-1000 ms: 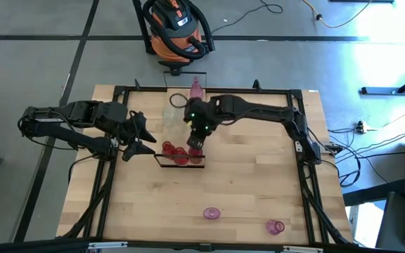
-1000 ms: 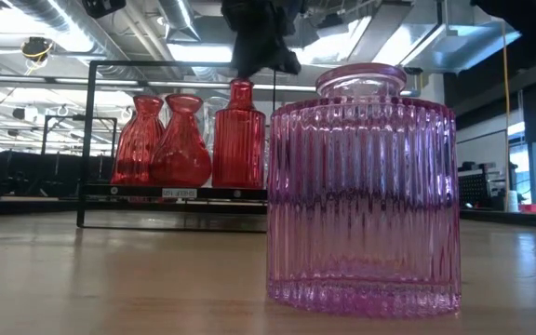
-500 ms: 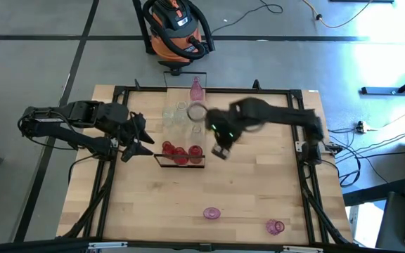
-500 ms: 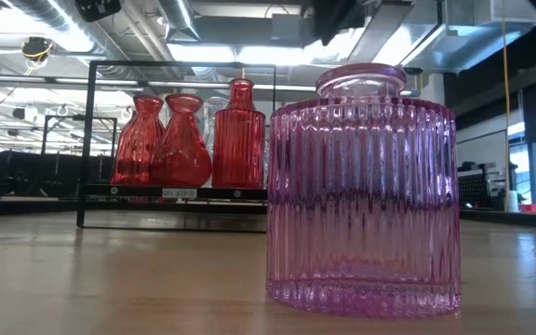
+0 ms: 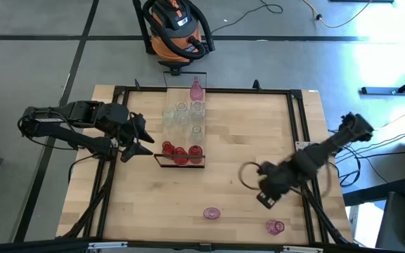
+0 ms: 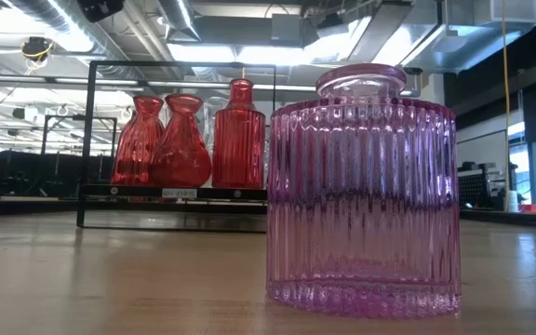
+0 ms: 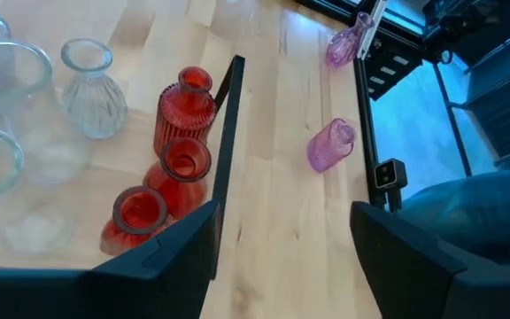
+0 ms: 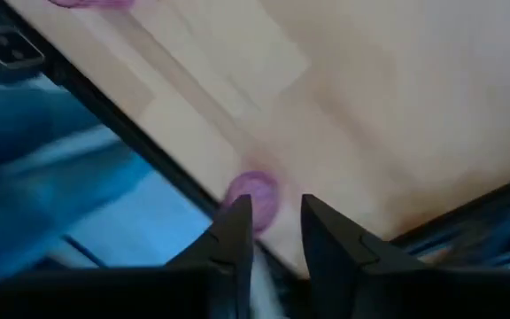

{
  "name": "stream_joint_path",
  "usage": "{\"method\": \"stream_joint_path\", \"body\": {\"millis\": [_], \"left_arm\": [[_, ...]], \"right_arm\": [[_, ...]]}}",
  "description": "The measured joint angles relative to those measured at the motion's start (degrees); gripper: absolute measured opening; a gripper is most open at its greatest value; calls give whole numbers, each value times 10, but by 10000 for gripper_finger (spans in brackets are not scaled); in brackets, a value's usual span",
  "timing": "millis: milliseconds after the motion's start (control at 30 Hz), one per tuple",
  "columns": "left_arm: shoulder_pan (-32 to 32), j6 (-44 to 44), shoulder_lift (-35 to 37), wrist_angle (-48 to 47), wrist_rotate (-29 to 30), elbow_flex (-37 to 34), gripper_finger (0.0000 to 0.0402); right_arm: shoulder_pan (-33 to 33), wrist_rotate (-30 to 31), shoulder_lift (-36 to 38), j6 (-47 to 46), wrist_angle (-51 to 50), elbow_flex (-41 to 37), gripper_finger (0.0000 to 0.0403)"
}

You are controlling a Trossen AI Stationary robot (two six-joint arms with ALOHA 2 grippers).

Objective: Sort vases onto shelf
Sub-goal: Put the purple vase on the shelf

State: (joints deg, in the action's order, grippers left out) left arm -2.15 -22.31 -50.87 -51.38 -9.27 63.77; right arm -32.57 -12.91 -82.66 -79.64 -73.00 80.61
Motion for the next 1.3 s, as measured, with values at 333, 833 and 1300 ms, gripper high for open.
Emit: {"method": "stream_joint_path", "body": {"millis": [333,833,1300], "left_arm": [[0,19,0,0,1,0,247],[0,19,0,0,1,0,247],[0,15,0,0,1,0,247]], "right_arm": [[-149,12,45,-287,153,-124,180],[-188,-21,29,-331,263,-188,167],[-188,-45,30,-329,346,-257,166]]}}
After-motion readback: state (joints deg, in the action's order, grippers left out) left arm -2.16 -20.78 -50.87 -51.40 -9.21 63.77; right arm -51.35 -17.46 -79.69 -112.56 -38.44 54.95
